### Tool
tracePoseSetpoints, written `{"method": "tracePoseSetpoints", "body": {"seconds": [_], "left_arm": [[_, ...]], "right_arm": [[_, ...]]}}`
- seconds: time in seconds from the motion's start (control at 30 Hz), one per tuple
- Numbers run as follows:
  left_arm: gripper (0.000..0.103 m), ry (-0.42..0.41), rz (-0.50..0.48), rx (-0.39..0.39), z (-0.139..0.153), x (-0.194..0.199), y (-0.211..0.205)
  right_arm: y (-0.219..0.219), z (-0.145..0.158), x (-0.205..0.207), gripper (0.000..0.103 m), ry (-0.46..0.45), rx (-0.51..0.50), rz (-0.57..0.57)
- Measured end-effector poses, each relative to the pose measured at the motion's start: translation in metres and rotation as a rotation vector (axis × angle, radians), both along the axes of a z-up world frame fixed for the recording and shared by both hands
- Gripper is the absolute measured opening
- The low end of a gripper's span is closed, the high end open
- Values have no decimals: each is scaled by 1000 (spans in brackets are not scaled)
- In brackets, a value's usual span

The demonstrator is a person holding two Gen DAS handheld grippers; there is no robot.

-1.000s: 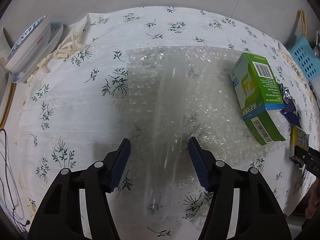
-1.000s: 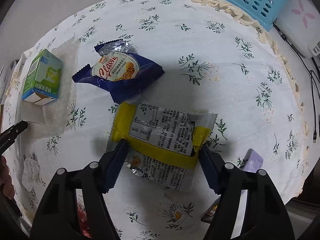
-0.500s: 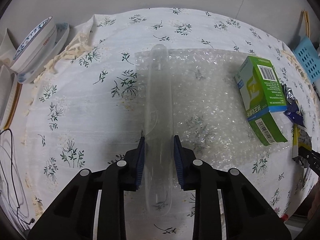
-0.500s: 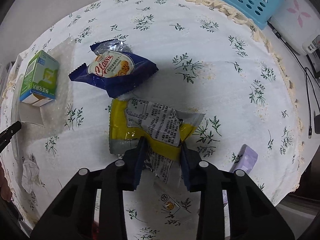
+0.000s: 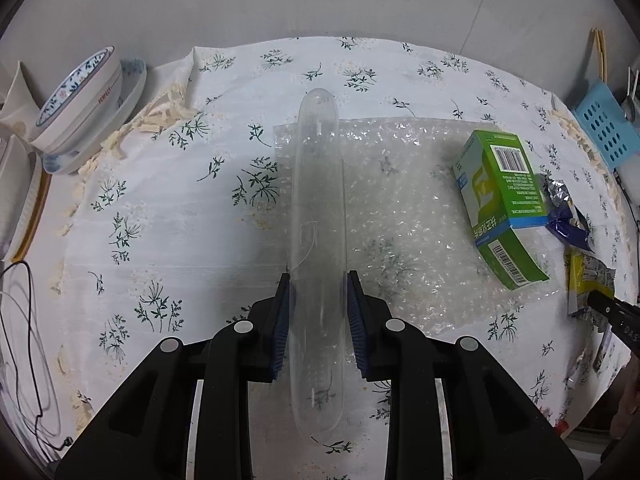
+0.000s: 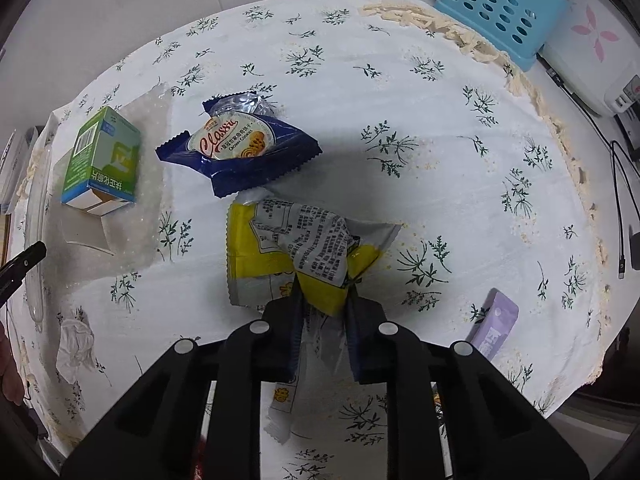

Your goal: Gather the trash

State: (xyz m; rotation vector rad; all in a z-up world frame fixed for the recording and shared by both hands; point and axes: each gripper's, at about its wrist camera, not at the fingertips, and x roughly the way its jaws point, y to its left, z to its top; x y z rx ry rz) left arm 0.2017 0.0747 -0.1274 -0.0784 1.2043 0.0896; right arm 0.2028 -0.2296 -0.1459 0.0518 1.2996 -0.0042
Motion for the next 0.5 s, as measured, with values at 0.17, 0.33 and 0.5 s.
{"method": "tracePoseSetpoints", "body": {"seconds": [0.17,0.33,0.5], "left_arm": [[26,-12,0,-22,12,-7,1],[26,-18,-3,-27,19,-10,-1],[26,-26,-5,-21,26,-17,-4]], "right_arm": [[-6,6,-10,17,-16,6,2],[-8,11,-14,17,-26,8,-2],[-8,15,-18,17,-30,11,2]]}}
